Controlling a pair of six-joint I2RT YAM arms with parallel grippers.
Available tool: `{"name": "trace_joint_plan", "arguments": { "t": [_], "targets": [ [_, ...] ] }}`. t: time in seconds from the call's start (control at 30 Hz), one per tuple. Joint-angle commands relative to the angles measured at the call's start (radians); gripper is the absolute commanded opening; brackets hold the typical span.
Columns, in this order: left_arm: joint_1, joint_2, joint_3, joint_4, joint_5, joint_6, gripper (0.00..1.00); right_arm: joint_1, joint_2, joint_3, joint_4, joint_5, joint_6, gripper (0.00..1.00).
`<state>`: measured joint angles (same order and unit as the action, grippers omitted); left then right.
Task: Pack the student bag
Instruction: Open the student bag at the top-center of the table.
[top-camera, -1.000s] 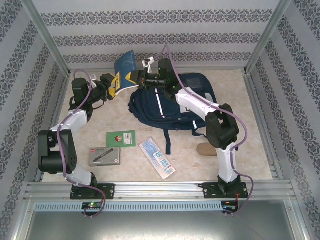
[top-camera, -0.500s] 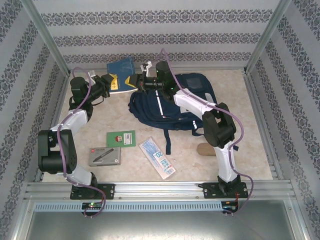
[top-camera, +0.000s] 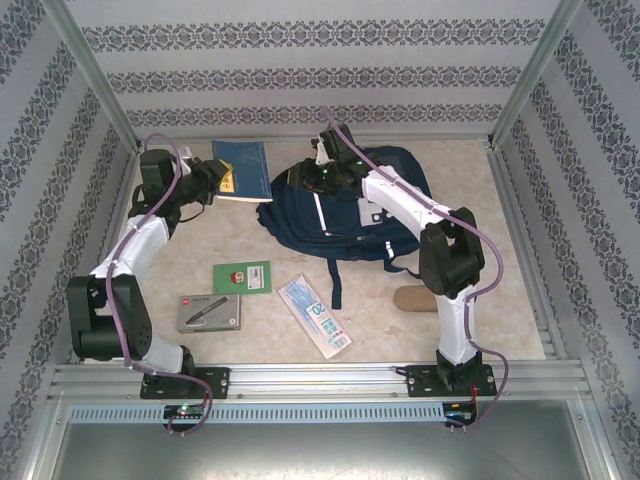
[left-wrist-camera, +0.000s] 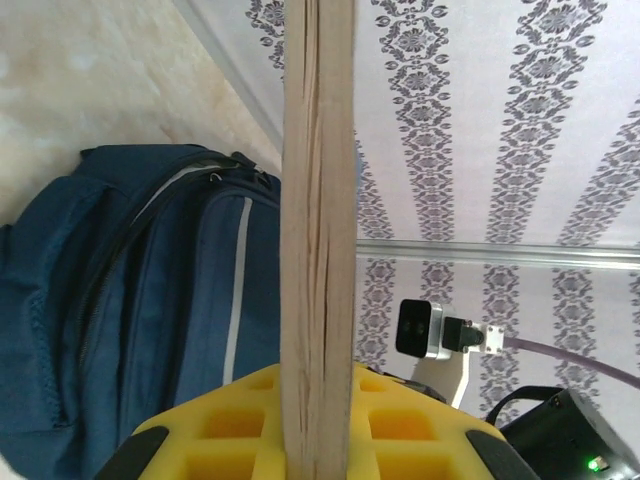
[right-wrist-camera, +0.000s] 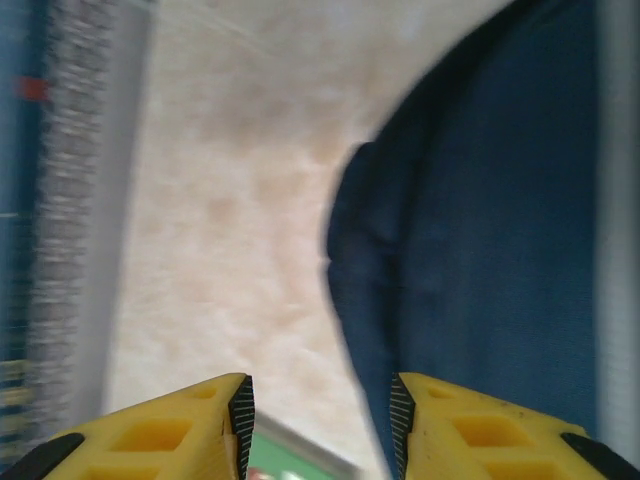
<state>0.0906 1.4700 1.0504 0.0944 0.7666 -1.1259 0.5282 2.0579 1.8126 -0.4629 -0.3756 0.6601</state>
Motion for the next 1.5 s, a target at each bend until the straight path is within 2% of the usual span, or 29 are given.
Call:
{"name": "trace_joint_plan", "arguments": {
  "t": [0.0, 0.23, 0.4, 0.47, 0.63, 0.7, 0.77, 0.9, 0.93, 1.2, 1.37, 1.47],
  "targets": [
    [-0.008, -0.052, 0.039, -0.12, -0.022, 0.145, 0.0, 0.028, 0.037, 0.09, -0.249, 0.202, -0.198, 0.42],
    [-0.009, -0.096, 0.012, -0.181, -0.058, 0.193, 0.0, 0.111, 0.163, 0.268, -0.38, 0.393, -0.325, 0.44],
    [-0.009, -0.123, -0.024, -0.184, -0.064, 0.189, 0.0, 0.145, 0.243, 0.364, -0.422, 0.443, -0.353, 0.45],
    [-0.009, -0.137, -0.032, -0.188, -0.068, 0.19, 0.0, 0.159, 0.271, 0.383, -0.433, 0.486, -0.37, 0.49],
    [-0.009, -0.162, -0.047, -0.212, -0.069, 0.204, 0.0, 0.179, 0.338, 0.433, -0.486, 0.599, -0.384, 0.47],
    [-0.009, -0.172, -0.053, -0.217, -0.073, 0.207, 0.0, 0.179, 0.35, 0.434, -0.49, 0.606, -0.381, 0.42],
    [-0.009, -0.177, -0.057, -0.216, -0.07, 0.206, 0.0, 0.183, 0.356, 0.431, -0.488, 0.603, -0.382, 0.32],
    [-0.009, -0.181, -0.072, -0.209, -0.07, 0.206, 0.0, 0.184, 0.328, 0.411, -0.478, 0.607, -0.376, 0.02],
    [-0.009, -0.181, -0.079, -0.205, -0.072, 0.206, 0.0, 0.182, 0.307, 0.398, -0.465, 0.605, -0.374, 0.0],
    [-0.025, -0.157, -0.169, -0.054, -0.097, 0.142, 0.0, 0.154, 0.085, 0.354, -0.39, 0.533, -0.364, 0.0],
    [-0.103, -0.086, -0.178, 0.062, -0.156, 0.102, 0.0, 0.113, -0.016, 0.384, -0.395, 0.461, -0.361, 0.0],
    [-0.167, -0.025, -0.163, 0.135, -0.207, 0.078, 0.0, 0.073, -0.072, 0.377, -0.383, 0.364, -0.345, 0.0]
  ]
}}
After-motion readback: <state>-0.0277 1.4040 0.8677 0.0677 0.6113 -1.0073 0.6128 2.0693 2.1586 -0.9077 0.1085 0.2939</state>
